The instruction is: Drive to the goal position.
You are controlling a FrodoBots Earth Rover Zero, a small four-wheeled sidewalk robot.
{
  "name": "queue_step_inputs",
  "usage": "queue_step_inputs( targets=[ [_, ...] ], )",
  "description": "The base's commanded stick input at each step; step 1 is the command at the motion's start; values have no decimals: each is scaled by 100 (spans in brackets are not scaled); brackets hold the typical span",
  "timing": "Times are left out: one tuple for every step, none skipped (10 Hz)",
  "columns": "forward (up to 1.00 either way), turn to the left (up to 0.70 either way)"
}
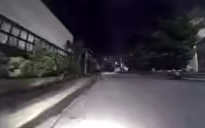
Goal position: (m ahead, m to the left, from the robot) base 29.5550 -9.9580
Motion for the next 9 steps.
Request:
queue_step_inputs(
  targets=[
    [70, 0],
    [70, 0],
    [70, 0],
    [70, 0],
    [70, 0],
    [70, 0],
    [70, 0],
    [70, 0],
    [70, 0]
  ],
)
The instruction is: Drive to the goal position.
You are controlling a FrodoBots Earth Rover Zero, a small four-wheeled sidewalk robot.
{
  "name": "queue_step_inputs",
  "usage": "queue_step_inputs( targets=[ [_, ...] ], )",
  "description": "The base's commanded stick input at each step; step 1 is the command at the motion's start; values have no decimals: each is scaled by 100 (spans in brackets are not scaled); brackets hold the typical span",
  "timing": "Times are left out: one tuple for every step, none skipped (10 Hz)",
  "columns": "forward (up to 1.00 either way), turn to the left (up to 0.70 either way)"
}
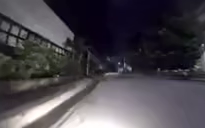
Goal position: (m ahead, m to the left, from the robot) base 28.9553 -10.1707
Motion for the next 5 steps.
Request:
queue_step_inputs(
  targets=[
    [70, 0],
    [70, -23],
    [70, -19],
    [70, -5],
    [70, 0]
  ],
)
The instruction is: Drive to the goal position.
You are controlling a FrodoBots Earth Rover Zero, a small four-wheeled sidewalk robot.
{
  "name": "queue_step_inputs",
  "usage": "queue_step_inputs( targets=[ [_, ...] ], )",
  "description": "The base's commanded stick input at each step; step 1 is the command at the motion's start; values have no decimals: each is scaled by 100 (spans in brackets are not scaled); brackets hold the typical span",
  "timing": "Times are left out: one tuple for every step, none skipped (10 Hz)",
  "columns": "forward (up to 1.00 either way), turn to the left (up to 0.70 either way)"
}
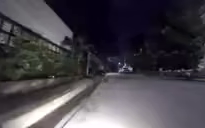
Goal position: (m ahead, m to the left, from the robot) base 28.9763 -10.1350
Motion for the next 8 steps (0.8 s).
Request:
queue_step_inputs(
  targets=[
    [70, -2],
    [70, -9],
    [70, -16],
    [70, -27],
    [70, -21],
    [70, -14],
    [70, -6],
    [70, 0]
  ],
)
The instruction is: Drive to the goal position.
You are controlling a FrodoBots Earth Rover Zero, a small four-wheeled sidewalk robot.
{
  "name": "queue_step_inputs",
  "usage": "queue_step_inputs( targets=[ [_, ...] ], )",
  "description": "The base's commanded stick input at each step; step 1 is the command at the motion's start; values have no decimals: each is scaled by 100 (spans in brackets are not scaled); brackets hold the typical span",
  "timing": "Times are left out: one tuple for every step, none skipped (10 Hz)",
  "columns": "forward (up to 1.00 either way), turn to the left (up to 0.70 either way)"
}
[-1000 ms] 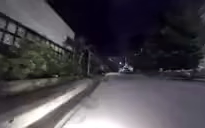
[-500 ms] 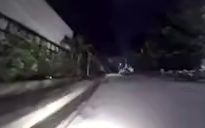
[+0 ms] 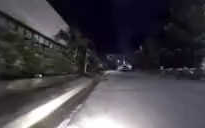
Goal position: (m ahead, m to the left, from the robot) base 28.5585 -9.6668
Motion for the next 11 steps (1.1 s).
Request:
queue_step_inputs(
  targets=[
    [70, 0],
    [70, 0],
    [70, 0],
    [70, -14],
    [70, -35],
    [70, -35],
    [70, -35],
    [70, -35],
    [70, -35],
    [70, -35],
    [70, -35]
  ],
)
